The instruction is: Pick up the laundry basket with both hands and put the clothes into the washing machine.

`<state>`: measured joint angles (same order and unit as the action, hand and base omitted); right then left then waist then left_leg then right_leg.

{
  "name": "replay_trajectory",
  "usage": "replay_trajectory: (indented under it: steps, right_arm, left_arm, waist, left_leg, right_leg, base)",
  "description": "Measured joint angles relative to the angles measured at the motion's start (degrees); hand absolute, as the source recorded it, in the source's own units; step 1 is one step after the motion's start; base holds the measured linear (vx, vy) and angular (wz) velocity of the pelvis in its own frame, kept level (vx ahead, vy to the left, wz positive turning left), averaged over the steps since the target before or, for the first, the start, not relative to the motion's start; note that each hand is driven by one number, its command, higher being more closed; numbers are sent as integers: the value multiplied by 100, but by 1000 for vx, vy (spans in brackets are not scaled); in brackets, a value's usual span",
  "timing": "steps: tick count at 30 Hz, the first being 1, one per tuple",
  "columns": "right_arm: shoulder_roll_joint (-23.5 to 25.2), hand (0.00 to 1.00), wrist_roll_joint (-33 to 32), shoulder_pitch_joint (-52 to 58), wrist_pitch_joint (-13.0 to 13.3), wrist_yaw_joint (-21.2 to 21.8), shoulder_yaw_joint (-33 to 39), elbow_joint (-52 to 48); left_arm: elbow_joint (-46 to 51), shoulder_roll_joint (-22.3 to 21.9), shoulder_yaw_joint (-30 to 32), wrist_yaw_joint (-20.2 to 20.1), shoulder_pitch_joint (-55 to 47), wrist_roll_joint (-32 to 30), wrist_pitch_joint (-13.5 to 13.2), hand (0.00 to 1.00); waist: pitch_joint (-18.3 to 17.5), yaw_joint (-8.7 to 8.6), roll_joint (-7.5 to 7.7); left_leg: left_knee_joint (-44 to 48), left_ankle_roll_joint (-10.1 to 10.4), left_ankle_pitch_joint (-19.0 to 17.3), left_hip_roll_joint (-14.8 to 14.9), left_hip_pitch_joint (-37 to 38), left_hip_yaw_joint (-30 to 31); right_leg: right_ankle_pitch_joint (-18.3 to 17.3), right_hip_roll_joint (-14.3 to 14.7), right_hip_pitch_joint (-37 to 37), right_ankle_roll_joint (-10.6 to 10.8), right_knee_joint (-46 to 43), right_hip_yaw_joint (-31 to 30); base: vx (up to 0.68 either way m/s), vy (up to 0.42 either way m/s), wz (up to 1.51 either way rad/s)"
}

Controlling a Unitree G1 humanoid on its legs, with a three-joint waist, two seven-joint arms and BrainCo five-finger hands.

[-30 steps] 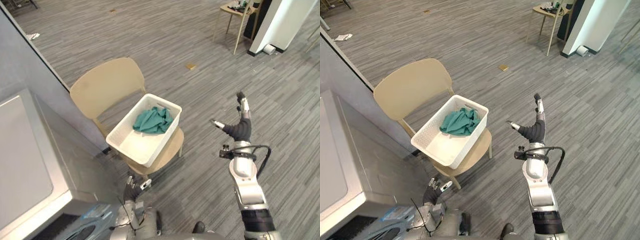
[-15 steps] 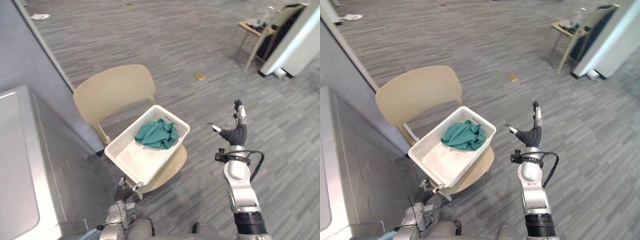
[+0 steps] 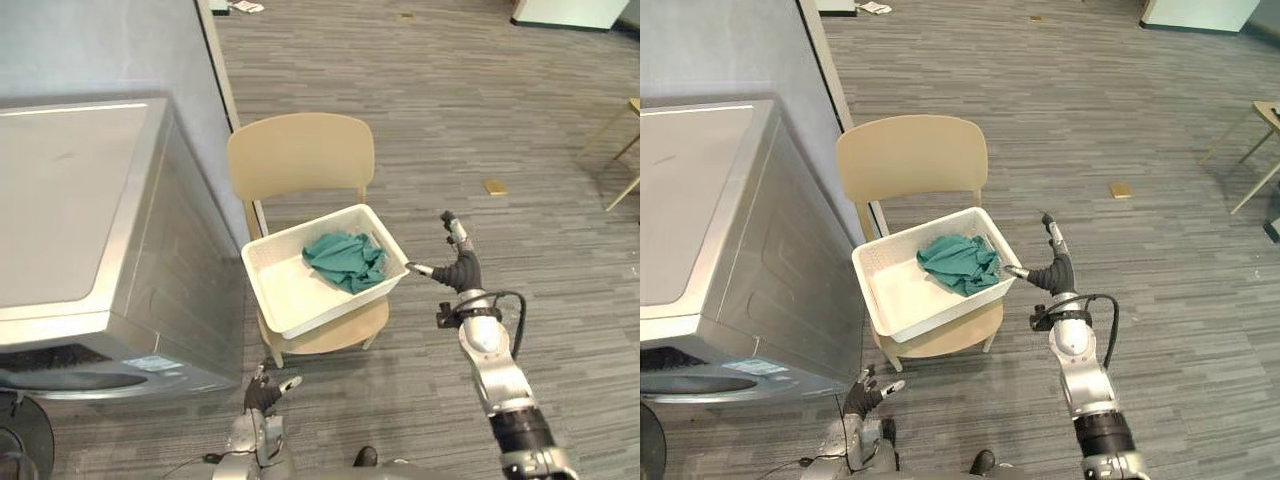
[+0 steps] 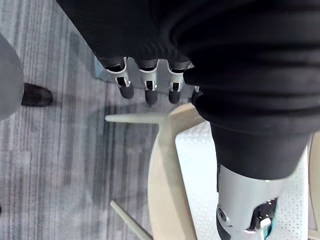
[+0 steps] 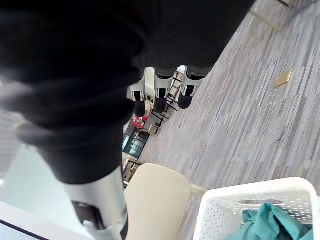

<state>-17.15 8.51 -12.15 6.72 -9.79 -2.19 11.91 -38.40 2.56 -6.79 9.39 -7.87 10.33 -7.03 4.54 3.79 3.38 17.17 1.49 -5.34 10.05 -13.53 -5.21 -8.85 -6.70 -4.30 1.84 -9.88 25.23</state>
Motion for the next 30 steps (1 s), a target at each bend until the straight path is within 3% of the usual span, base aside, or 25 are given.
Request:
replay_trajectory:
  steps: [2,3,6,9,14,21,30]
  right_arm:
    - [-342,0,12,-191,-44,36,-16,277]
    - [-476,0,15,-340,-55,135,-39,478]
    - [-690,0,263,-1116,-80,336,-324,1435]
    - [-983,0,464,-1894,-103,400,-341,2112]
    - [-1531,0,747,-3911,-199,366,-561,3751]
    - [-1873,0,759,-5106,-323,276,-563,4680]
    - [-2048,0,676,-5418,-407,217,-558,4735]
  left_arm:
    - [75,11,-41,-122,-53,0,-16,0]
    - [89,63,-79,-193,-68,-1,-35,0]
    - [113,229,-252,-323,-254,-110,-30,0]
    - [377,226,-259,-378,-347,-186,-31,0]
    - [916,240,-209,-446,-387,-188,-87,0]
    - [1251,230,98,-433,-454,57,-112,0]
    - [1402,211,471,-280,-235,260,-228,0]
  waist:
    - [-8,4,-109]
    - [6,13,-76]
    - [13,33,-24]
    - [128,111,-125]
    - [644,423,-373]
    - [1324,638,-473]
    - [1844,657,-455]
  left_leg:
    - [-277,173,-99,-18,18,2]
    - [-486,336,-28,-99,16,38]
    - [-619,236,167,-367,-39,161]
    - [-639,161,323,-568,-205,370]
    - [-988,130,763,-675,-482,587]
    - [-1736,177,1374,-598,-732,691]
    - [-2132,174,1724,-613,-984,762]
  right_leg:
    - [34,-2,-10,59,3,159]
    - [84,-65,-40,133,19,229]
    - [251,-240,1,275,196,364]
    - [348,-336,35,340,275,625]
    - [526,-362,-221,266,338,840]
    - [544,-348,-829,207,109,932]
    - [526,-419,-1337,181,-154,944]
  base:
    - [-78,136,46]
    - [-42,187,45]
    - [-11,177,39]
    - [-13,118,46]
    - [-96,72,28]
    - [-100,6,7]
    - [-23,-8,1]
